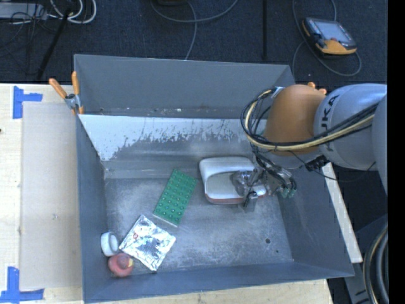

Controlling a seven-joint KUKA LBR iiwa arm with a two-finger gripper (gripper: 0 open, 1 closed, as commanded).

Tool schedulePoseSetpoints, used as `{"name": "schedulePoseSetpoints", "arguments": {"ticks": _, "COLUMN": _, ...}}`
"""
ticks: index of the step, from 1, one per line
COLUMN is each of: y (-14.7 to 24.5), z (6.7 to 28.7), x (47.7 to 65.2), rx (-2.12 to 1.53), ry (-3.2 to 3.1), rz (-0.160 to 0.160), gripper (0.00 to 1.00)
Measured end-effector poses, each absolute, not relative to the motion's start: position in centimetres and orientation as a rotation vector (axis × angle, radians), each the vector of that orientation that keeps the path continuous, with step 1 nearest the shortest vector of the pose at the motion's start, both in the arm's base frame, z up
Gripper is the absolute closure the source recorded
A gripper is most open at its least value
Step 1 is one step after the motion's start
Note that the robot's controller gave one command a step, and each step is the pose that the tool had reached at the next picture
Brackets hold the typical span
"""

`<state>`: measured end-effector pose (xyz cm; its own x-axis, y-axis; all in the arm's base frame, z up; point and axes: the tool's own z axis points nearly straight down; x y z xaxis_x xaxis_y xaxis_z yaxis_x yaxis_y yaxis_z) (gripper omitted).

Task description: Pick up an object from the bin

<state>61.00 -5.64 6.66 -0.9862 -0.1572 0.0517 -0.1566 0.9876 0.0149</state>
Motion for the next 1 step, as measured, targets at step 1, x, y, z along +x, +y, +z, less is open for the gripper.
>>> {"name": "schedulePoseSetpoints", "arguments": {"ticks": 1, "y": -2.77, "z": 20.74, "x": 58.54, "rx": 0.342, "ry": -3.130, "rz": 0.001, "gripper": 1.00}}
